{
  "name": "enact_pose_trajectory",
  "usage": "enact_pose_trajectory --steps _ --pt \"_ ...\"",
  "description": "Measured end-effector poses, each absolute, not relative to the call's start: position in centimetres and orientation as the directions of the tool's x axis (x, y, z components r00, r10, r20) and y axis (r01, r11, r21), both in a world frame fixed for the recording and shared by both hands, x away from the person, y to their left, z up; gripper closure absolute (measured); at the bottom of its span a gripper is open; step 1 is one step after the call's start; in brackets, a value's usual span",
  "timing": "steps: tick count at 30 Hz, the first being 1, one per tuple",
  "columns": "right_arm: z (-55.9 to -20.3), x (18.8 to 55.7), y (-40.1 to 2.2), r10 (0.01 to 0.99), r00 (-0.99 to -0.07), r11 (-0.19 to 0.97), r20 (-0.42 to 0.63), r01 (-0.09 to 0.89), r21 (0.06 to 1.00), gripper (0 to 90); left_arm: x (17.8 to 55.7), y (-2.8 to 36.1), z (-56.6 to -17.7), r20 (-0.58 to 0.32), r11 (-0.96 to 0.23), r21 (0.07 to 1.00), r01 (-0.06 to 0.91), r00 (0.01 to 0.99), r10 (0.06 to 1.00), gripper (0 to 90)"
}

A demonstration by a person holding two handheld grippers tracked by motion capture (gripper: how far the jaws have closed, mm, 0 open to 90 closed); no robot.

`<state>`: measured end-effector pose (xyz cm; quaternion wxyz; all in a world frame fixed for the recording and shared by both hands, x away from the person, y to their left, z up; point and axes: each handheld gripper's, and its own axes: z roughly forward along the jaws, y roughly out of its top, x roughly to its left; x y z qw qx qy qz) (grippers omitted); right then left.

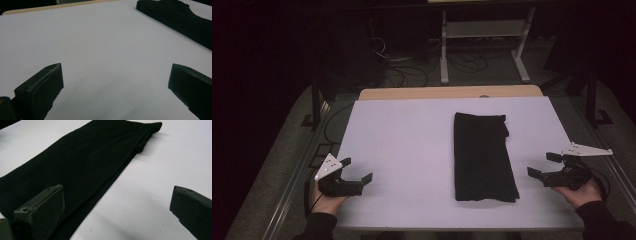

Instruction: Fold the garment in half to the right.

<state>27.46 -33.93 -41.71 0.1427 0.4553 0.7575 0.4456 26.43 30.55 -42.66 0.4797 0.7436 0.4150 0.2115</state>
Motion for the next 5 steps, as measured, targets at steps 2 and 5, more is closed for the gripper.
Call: enact_pose_trajectory --steps 2,5 --pt "-41.75 27.52 -33.91 0.816 -0.544 0.185 0.195 0.565 0.804 0.0 26.39 30.74 -42.67 -0.091 -0.182 0.892 0.413 0.56 0.823 0.0" --pt "-41.86 27.67 -33.94 0.816 -0.546 0.19 0.188 0.562 0.805 0.0 26.38 30.77 -42.76 -0.103 -0.176 0.89 0.421 0.56 0.822 0.0"
